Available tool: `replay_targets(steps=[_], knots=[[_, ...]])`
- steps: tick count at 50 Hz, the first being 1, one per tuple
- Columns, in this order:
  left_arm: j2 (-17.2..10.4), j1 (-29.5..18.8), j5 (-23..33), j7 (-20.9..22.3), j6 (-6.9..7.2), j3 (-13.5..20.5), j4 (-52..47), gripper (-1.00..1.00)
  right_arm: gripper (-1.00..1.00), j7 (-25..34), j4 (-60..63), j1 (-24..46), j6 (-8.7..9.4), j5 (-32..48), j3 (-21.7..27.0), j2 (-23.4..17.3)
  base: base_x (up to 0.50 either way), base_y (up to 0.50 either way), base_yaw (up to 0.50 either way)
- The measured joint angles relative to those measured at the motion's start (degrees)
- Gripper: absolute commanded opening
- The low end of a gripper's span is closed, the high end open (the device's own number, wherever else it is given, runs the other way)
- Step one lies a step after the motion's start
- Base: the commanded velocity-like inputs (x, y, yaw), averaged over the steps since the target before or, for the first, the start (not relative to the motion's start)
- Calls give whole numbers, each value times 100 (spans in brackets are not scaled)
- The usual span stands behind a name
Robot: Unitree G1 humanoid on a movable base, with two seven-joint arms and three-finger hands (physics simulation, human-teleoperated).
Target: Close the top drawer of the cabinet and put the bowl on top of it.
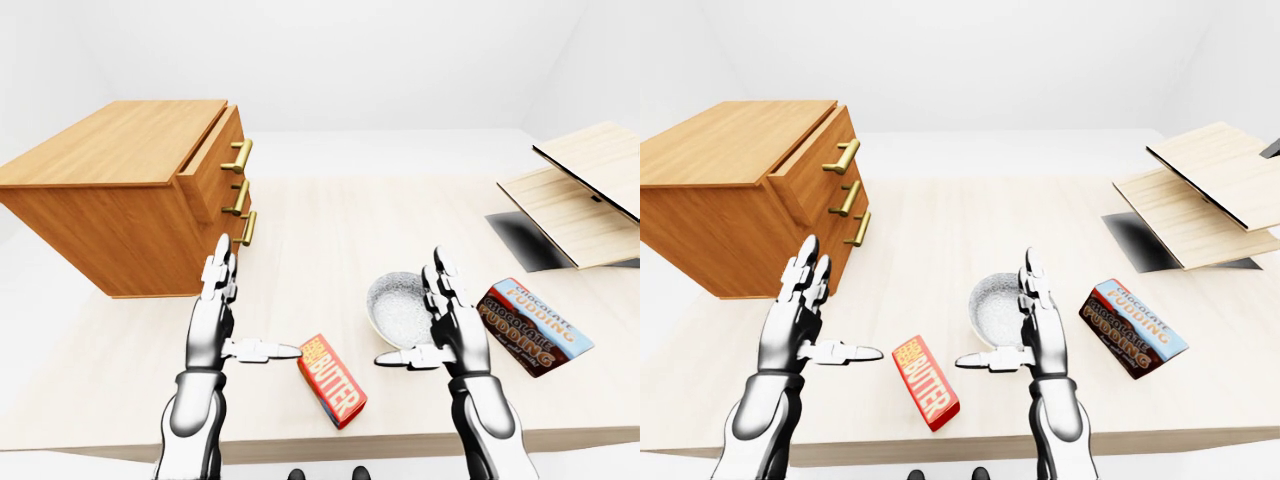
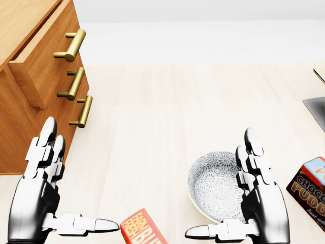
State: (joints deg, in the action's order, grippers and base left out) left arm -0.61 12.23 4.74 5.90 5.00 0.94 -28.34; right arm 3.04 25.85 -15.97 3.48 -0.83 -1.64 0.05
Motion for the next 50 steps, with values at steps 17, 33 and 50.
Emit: replay_targets(steps=[17,33,50], knots=[[-86,-1551,461,-40,0,-111,1706,100,100,165,317,-238,-179,-175,121,-1,0,0,0],[-284,-3022,455,-66,0,72,3029,100,100,174,495,-497,-371,-123,19,1,0,0,0],[-543,-4090,150,-136,0,266,4482,100,100,126,568,-604,-428,-147,-59,-43,0,0,0]])
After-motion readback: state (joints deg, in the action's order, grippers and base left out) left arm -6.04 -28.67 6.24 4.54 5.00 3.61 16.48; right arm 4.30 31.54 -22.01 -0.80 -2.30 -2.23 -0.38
